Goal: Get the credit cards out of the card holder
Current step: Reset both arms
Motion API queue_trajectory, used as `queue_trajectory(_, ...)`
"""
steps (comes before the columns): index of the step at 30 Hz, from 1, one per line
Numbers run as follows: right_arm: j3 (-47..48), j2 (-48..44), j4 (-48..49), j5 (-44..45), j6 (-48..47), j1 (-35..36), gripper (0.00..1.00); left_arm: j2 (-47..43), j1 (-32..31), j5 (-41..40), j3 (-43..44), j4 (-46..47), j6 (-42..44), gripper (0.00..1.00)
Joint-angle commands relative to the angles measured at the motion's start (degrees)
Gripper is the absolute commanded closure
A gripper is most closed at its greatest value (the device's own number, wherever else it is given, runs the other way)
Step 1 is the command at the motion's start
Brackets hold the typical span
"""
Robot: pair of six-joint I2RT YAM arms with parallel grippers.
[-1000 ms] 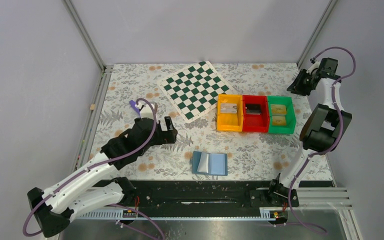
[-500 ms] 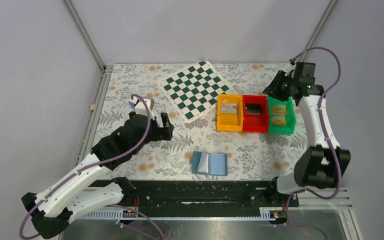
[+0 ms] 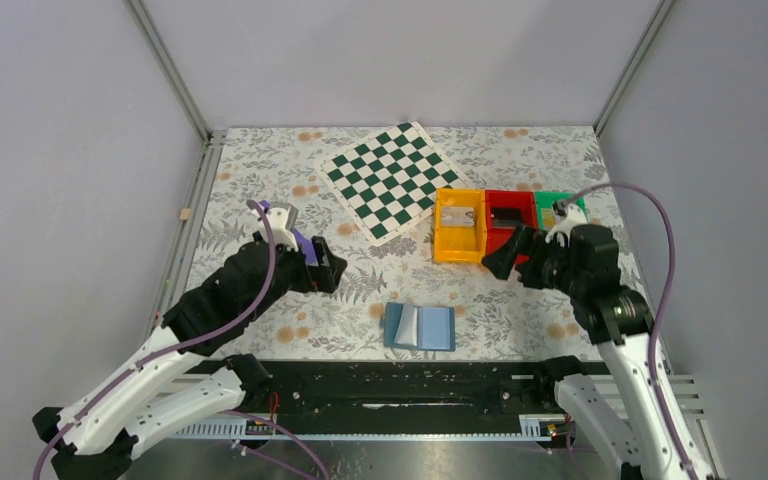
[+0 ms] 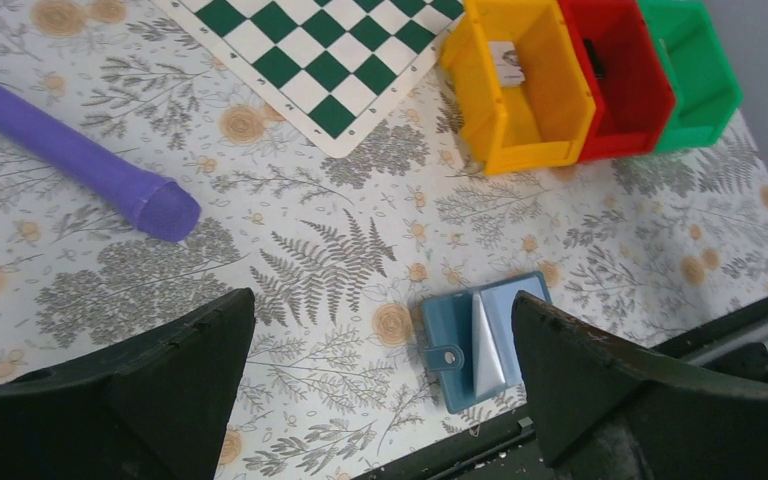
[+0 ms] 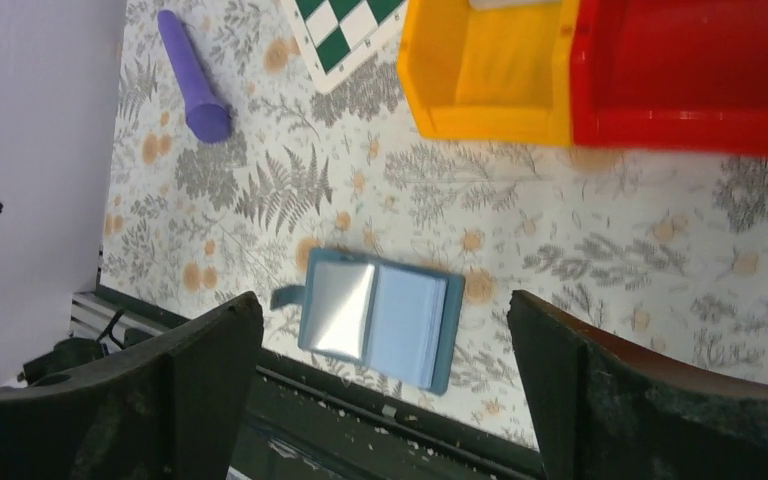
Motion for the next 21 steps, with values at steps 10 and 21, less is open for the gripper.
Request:
queue_trajectory(10, -14.0, -28.1, -3.6, -3.7, 0.2, 0.6, 0.01, -9.4, 0.1, 8.7, -7.4, 1.7, -3.5, 0.01)
queue_trajectory(21, -15.0, -36.7, -1.3, -1.4, -0.8, 0.6, 0.01, -17.5, 0.1, 4.2, -8.2, -1.4, -2.5, 0.01)
